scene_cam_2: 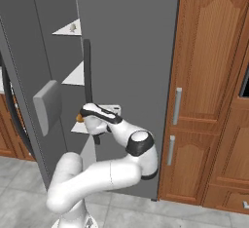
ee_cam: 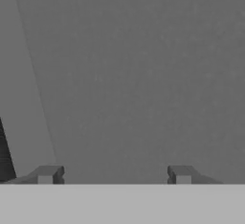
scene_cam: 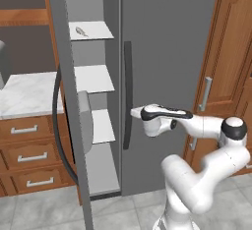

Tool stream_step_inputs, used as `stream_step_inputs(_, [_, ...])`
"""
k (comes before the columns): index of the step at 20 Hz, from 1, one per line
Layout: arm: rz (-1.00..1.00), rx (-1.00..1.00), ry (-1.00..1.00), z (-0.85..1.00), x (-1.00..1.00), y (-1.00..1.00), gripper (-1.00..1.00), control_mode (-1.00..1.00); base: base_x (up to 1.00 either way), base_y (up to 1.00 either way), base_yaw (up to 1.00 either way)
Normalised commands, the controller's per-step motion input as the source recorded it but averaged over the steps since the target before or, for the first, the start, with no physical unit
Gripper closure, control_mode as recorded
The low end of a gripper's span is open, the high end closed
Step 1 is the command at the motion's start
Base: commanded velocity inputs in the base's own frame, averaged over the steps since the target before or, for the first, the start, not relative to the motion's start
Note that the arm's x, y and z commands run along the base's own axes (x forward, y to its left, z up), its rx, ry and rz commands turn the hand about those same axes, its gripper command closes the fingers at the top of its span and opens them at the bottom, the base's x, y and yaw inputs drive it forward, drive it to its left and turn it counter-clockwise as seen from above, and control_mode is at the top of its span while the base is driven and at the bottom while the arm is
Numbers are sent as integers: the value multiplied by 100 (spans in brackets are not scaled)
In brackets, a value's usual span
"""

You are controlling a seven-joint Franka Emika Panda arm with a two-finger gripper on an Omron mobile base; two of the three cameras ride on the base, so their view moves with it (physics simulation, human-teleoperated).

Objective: There's a fish in the fridge that needs to be moved to the freezer for freezing. Pick up the fish from the fridge, place it on any shelf in the freezer, and close the fridge and freezer doors when done.

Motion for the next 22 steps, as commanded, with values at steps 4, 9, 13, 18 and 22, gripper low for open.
stream_step_inputs(4, [1, 0, -22, 99, -39, -8, -100, -100, 0, 0, 0])
stream_step_inputs(9, [0, -1, -18, 100, -23, -7, -100, -100, 0, 0, 0])
stream_step_inputs(13, [-7, -14, -5, 100, -29, -50, -100, -100, 0, 0, 0])
stream_step_inputs(18, [-22, -20, 4, 100, -44, -33, -100, -100, 0, 0, 0])
stream_step_inputs(22, [-26, -19, 9, 100, -42, -29, -100, -100, 0, 0, 0])
